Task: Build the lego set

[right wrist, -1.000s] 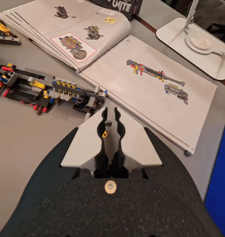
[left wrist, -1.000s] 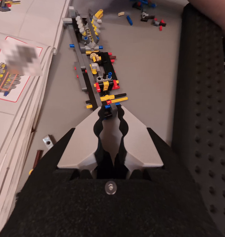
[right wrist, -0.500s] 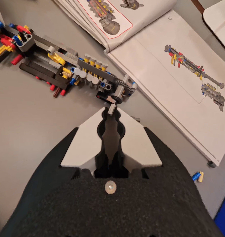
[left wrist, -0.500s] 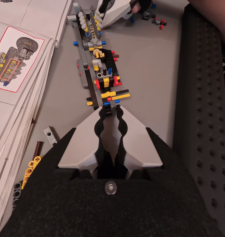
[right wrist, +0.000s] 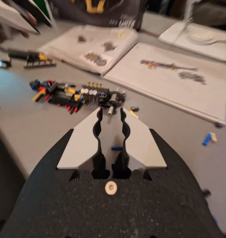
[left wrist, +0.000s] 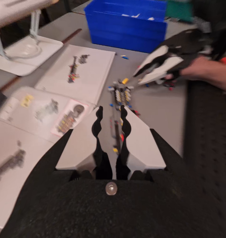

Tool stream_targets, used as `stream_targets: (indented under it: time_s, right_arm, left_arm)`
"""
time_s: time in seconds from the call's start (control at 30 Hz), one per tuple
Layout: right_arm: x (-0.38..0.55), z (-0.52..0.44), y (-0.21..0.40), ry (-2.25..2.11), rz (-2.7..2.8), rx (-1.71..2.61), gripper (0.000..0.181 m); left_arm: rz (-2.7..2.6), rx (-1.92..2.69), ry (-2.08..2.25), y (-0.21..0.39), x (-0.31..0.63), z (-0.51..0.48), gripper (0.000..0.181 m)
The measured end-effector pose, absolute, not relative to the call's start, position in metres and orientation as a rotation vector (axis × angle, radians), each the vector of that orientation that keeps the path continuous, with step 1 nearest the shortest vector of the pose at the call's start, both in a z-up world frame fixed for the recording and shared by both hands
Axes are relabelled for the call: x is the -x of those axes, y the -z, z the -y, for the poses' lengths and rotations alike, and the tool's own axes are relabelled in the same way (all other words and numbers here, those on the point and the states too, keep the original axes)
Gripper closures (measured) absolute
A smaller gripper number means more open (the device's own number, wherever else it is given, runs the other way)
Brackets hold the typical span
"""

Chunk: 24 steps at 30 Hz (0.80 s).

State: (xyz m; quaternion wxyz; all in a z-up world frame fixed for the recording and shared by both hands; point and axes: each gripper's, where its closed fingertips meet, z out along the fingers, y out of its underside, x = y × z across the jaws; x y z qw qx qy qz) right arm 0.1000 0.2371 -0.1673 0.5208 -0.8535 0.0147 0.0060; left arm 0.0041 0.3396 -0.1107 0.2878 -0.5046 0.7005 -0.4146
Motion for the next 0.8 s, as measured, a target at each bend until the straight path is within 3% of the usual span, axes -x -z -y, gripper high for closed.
stream_targets:
  time_s: [0.13,0.23,0.33,0.53,0.8]
  right_arm:
    - [-0.134,-0.202,0.128,0.239,-0.208,1.846,0.167]
    - [-0.145,-0.192,0.119,0.271,-0.269,1.785,0.168]
    - [-0.148,-0.191,0.121,0.191,-0.301,1.777,0.168]
    - [-0.145,-0.195,0.121,0.099,-0.294,1.763,0.168]
    - [-0.142,-0.198,0.125,0.016,-0.298,1.771,0.168]
  left_arm:
    - [-2.031,1.297,0.844,0.109,-0.111,-0.314,0.147]
    - [-2.113,1.263,0.675,0.128,-0.194,-0.293,0.135]
    - [-2.199,1.238,0.577,0.161,-0.250,-0.272,0.136]
    - [-2.330,1.195,0.542,0.201,-0.275,-0.252,0.135]
    - [-2.338,1.225,0.560,0.204,-0.278,-0.264,0.141]
